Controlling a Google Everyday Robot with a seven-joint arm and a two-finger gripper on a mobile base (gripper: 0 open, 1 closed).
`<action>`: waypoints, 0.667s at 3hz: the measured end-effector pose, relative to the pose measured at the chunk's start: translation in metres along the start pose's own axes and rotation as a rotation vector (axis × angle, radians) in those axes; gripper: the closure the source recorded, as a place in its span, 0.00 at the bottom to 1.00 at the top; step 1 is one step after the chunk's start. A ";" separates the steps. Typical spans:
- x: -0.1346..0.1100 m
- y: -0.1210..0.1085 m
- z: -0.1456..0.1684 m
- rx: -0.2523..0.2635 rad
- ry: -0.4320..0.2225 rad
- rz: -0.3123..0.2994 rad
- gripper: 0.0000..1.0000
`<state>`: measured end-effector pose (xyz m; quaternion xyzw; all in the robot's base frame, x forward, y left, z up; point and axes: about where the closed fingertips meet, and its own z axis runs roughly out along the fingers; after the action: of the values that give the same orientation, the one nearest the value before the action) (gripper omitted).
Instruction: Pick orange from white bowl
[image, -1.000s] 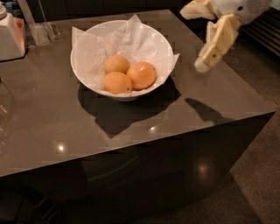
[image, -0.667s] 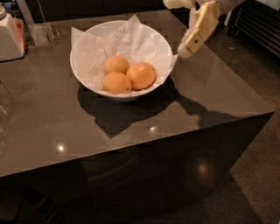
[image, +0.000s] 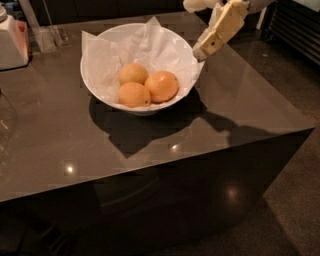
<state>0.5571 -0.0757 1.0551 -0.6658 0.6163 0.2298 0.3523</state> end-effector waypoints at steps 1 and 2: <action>0.001 -0.003 0.004 0.032 -0.023 0.006 0.11; -0.002 -0.014 0.026 0.055 -0.047 -0.004 0.09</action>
Offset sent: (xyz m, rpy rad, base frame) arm 0.0303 0.0410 -0.0272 0.0789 -0.0641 -0.0330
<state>0.5743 -0.0552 1.0423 -0.6516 0.6124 0.2277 0.3854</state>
